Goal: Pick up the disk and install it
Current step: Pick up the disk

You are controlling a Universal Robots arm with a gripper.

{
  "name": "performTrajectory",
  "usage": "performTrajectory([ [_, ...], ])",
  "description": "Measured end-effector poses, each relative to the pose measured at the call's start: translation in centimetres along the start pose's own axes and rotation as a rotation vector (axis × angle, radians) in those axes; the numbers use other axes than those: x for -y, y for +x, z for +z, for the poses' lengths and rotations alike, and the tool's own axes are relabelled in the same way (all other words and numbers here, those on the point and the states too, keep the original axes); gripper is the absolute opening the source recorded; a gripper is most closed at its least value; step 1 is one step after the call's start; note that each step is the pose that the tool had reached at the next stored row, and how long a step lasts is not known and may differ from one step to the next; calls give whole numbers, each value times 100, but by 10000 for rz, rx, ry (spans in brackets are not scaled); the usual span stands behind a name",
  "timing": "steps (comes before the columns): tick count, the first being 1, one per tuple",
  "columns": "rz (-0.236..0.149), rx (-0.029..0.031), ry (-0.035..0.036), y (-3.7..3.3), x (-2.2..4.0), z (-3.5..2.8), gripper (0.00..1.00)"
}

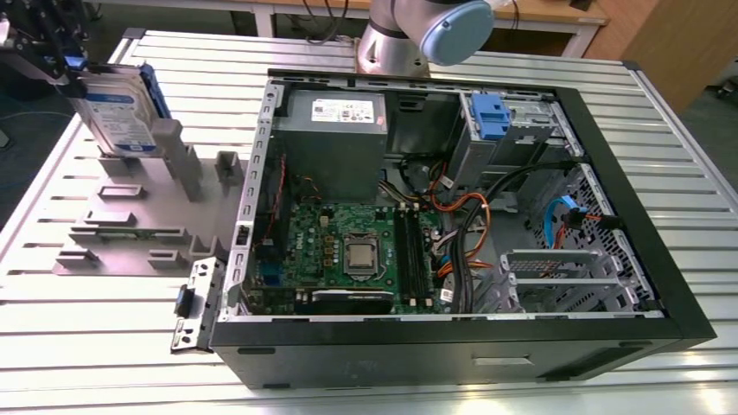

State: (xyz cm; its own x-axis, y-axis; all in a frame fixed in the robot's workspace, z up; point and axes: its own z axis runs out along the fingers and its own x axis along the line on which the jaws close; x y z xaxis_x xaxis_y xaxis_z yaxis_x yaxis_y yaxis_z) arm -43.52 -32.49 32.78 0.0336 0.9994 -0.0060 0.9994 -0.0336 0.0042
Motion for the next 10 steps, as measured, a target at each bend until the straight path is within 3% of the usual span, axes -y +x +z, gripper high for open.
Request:
performTrajectory([
  [10, 0, 25, -1, -1, -1, -175, 36],
])
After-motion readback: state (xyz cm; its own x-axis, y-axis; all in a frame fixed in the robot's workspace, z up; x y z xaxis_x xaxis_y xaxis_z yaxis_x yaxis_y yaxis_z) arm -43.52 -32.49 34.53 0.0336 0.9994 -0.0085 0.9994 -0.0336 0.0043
